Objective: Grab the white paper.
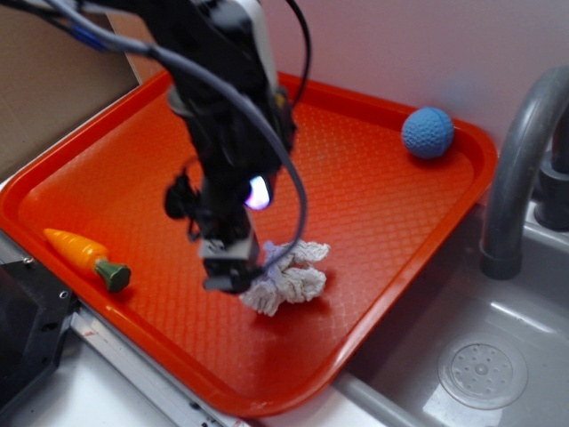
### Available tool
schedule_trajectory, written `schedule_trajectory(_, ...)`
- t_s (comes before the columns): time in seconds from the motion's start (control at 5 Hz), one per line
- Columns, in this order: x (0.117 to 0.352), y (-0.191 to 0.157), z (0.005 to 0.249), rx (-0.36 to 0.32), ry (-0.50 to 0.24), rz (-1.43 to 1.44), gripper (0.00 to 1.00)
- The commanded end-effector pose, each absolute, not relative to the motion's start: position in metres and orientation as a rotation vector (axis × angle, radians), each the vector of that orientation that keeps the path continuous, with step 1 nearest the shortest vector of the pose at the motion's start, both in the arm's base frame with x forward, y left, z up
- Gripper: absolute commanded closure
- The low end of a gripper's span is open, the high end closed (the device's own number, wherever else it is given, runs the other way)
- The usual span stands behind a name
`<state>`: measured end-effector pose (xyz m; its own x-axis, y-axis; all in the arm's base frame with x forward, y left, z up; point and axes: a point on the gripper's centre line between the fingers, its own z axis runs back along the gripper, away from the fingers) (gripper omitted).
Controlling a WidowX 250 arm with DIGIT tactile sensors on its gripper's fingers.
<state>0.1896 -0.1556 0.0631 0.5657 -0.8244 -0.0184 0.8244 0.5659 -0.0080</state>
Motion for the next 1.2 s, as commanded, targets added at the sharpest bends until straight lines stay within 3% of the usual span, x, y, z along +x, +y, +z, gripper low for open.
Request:
schedule_trajectory(0.0, 0.181, -0.181, 0.047, -0.031, 0.025, -1.081, 0.00)
schedule_trajectory(0.4, 0.187, -0.177, 0.039, 0.033, 0.097, -1.063, 0.00)
schedule_trajectory(0.8, 0.183, -0.186, 0.036, 0.112, 0.161, -1.085, 1.00)
schedule_trajectory(1.0, 0.182, -0.186, 0.037, 0.139, 0.153, -1.080, 1.00)
